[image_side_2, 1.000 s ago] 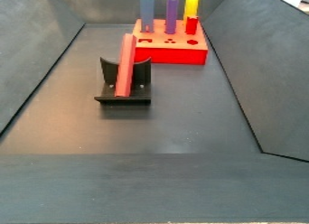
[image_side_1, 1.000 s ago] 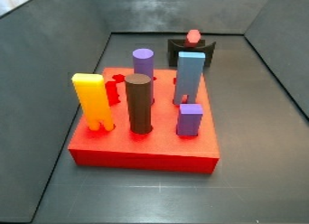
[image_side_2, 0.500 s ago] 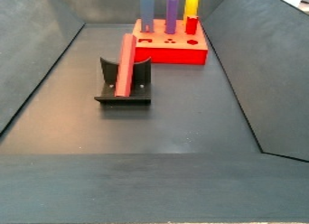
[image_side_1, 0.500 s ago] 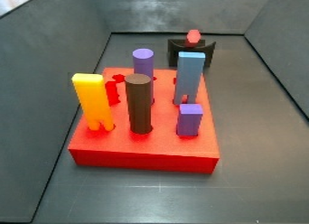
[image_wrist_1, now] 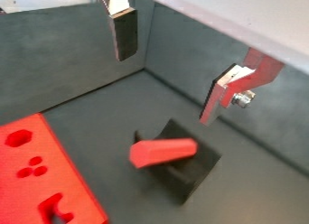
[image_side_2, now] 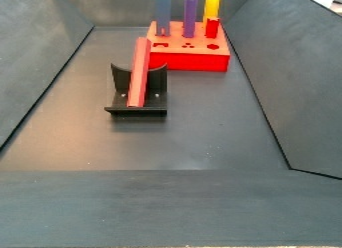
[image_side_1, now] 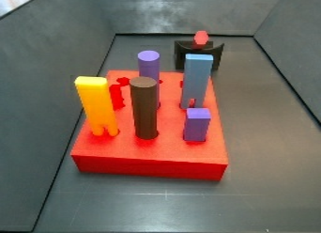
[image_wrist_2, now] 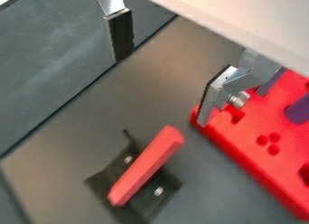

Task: Pick up the hexagon object. Move up. Place the hexagon object on the fixture. Regrasp the hexagon object. Move to above the board. Insert the hexagon object.
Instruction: Regrasp the hexagon object.

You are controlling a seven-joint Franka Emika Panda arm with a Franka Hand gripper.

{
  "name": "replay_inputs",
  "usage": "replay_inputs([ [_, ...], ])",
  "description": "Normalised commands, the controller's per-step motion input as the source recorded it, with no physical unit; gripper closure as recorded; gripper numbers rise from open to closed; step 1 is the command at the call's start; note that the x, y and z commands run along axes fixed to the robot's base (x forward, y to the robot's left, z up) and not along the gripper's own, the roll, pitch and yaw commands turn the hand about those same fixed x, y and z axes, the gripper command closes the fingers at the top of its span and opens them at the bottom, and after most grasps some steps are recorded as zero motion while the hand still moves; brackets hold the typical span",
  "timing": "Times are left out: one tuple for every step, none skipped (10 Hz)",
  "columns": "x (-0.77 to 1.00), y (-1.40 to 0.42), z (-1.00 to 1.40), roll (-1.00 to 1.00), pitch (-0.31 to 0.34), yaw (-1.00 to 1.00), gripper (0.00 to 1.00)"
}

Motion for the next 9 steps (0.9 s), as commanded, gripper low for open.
replay_inputs([
  [0.03,-0.03,0.0,1.0,0.058,0.06,0.0],
  [0.05,-0.03,0.0,1.0,0.067,0.06,0.0],
  [0.06,-0.03,0.0,1.0,0.085,0.07,0.0],
  [0.08,-0.03,0.0,1.0,0.102,0.07,0.0],
  [0.08,-0.04,0.0,1.0,0.123,0.09,0.0],
  [0.09,-0.04,0.0,1.0,0.136,0.1,0.0],
  [0.1,-0.04,-0.01,1.0,0.171,0.13,0.0],
  [0.09,-0.05,0.0,1.0,0.192,0.17,0.0],
  [0.1,-0.05,-0.01,0.86,0.189,0.2,0.0],
])
